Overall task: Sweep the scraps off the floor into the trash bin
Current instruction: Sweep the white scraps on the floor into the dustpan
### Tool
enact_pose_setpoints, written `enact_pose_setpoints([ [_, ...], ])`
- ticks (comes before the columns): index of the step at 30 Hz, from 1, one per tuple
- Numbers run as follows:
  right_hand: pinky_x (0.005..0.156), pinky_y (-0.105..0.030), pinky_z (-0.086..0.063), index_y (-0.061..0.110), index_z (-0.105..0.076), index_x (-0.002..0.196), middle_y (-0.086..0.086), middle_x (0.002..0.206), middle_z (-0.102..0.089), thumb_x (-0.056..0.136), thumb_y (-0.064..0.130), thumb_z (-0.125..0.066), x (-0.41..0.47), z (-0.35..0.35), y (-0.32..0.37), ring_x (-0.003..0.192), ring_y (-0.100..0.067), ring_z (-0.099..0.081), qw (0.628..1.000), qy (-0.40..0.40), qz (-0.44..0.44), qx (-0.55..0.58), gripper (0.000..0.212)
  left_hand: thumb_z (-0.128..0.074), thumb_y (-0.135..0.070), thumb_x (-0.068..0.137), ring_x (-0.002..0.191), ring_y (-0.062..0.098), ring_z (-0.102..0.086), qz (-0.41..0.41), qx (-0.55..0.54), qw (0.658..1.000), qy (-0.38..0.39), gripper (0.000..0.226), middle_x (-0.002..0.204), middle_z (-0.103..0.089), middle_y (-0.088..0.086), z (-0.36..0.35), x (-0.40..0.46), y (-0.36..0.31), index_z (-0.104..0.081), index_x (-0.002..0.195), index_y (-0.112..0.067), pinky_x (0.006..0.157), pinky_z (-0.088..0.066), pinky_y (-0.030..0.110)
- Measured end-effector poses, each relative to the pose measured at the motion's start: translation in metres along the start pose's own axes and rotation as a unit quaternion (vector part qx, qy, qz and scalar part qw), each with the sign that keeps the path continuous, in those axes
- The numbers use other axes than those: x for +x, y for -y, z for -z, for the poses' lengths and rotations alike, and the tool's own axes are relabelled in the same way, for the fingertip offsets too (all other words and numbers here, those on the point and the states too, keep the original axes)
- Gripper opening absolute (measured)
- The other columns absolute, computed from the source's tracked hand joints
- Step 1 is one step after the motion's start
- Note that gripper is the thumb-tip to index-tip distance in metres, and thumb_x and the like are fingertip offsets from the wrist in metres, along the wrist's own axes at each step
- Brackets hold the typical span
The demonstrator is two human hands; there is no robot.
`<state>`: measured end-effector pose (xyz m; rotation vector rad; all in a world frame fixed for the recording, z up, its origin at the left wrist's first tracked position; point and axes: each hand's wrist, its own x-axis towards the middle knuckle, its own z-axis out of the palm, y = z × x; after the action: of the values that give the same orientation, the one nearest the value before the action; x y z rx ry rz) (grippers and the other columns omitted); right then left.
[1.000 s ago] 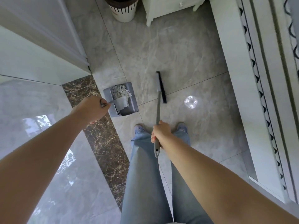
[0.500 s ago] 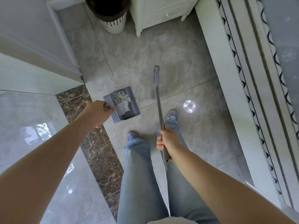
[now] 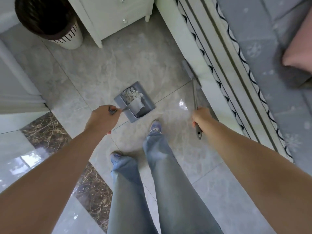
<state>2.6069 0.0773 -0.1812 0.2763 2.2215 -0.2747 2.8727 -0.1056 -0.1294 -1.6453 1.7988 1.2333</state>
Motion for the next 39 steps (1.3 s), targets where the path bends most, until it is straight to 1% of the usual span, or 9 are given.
enact_pose_setpoints([
  [6, 0.038, -0.024, -0.037, 0.011, -0.054, 0.114, -0.011, 0.074, -0.052, 0.096, 0.008, -0.038, 0.016, -0.045, 0.003, 0.040, -0.020, -0.045, 0.994, 0.080, -0.039, 0.066, 0.024, -0.049, -0.036, 0.098, 0.039, 0.025, -0.057, -0.004, 0.009, 1.000, -0.022, 0.034, 0.057, -0.054, 0.001, -0.020, 0.033, -0.066, -0.052, 0.067, -0.024, 0.045, -0.041, 0.025],
  [11, 0.036, -0.021, -0.028, 0.009, -0.058, 0.093, -0.003, 0.058, -0.041, 0.100, 0.015, -0.037, -0.036, -0.053, -0.038, 0.036, -0.012, -0.037, 0.966, 0.184, -0.077, 0.162, 0.023, -0.048, -0.036, 0.099, 0.034, 0.020, -0.056, 0.002, 0.035, 0.999, -0.038, 0.036, 0.053, -0.054, 0.003, -0.022, 0.026, -0.076, -0.056, 0.067, -0.021, 0.042, -0.040, 0.023],
  [14, 0.038, -0.021, -0.025, 0.007, -0.061, 0.105, -0.004, 0.059, -0.039, 0.101, 0.024, -0.045, -0.046, -0.021, -0.065, 0.039, -0.013, -0.032, 0.953, 0.199, -0.078, 0.215, 0.024, -0.050, -0.035, 0.098, 0.040, 0.028, -0.058, 0.006, 0.031, 0.998, -0.047, 0.035, 0.054, -0.054, 0.005, -0.020, 0.022, -0.076, -0.060, 0.072, -0.015, 0.044, -0.043, 0.025],
  [19, 0.035, -0.020, -0.025, 0.023, -0.062, 0.106, -0.003, 0.060, -0.037, 0.102, 0.022, -0.044, -0.035, 0.029, -0.076, 0.042, -0.012, -0.029, 0.935, 0.156, -0.105, 0.300, 0.019, -0.050, -0.038, 0.098, 0.040, 0.028, -0.059, 0.021, 0.044, 0.998, -0.046, 0.035, 0.056, -0.056, 0.006, -0.021, 0.025, -0.081, -0.060, 0.073, -0.017, 0.044, -0.043, 0.026],
  [24, 0.034, -0.018, -0.027, 0.011, -0.051, 0.112, -0.006, 0.061, -0.037, 0.097, 0.002, -0.030, 0.010, 0.015, -0.045, 0.042, -0.014, -0.031, 0.939, 0.094, -0.150, 0.295, 0.028, -0.051, -0.040, 0.097, 0.061, 0.037, -0.065, 0.018, 0.054, 0.997, -0.055, 0.032, 0.067, -0.060, 0.010, -0.024, 0.026, -0.080, -0.062, 0.076, -0.017, 0.055, -0.051, 0.032],
  [29, 0.035, -0.017, -0.025, 0.012, -0.052, 0.097, -0.004, 0.059, -0.037, 0.099, 0.008, -0.026, -0.036, -0.037, -0.015, 0.040, -0.011, -0.030, 0.900, 0.192, -0.185, 0.346, 0.026, -0.052, -0.035, 0.097, 0.056, 0.031, -0.059, 0.011, 0.030, 0.998, -0.048, 0.036, 0.061, -0.058, 0.008, -0.023, 0.025, -0.080, -0.059, 0.068, -0.014, 0.056, -0.046, 0.031],
  [32, 0.037, -0.020, -0.024, 0.012, -0.057, 0.115, 0.000, 0.054, -0.036, 0.100, 0.011, -0.031, -0.068, -0.047, -0.017, 0.037, -0.009, -0.030, 0.901, 0.211, -0.151, 0.348, 0.031, -0.051, -0.033, 0.097, 0.058, 0.033, -0.060, 0.002, 0.023, 0.999, -0.045, 0.036, 0.061, -0.057, 0.008, -0.021, 0.026, -0.081, -0.058, 0.067, -0.016, 0.061, -0.052, 0.034],
  [35, 0.035, -0.019, -0.022, 0.015, -0.053, 0.105, 0.000, 0.056, -0.032, 0.102, 0.013, -0.031, -0.083, -0.046, -0.015, 0.039, -0.009, -0.027, 0.906, 0.201, -0.133, 0.348, 0.022, -0.050, -0.033, 0.097, 0.050, 0.029, -0.063, 0.000, 0.020, 0.999, -0.030, 0.033, 0.063, -0.065, 0.010, -0.015, 0.022, -0.075, -0.062, 0.072, -0.016, 0.056, -0.053, 0.030],
  [39, 0.034, -0.018, -0.021, 0.015, -0.053, 0.118, -0.004, 0.062, -0.033, 0.101, 0.008, -0.028, -0.077, -0.048, 0.008, 0.045, -0.013, -0.026, 0.943, 0.170, -0.117, 0.261, 0.031, -0.047, -0.039, 0.092, 0.064, 0.033, -0.066, 0.003, 0.004, 1.000, -0.023, 0.033, 0.071, -0.068, 0.008, -0.007, 0.022, -0.061, -0.062, 0.069, -0.021, 0.074, -0.058, 0.041],
])
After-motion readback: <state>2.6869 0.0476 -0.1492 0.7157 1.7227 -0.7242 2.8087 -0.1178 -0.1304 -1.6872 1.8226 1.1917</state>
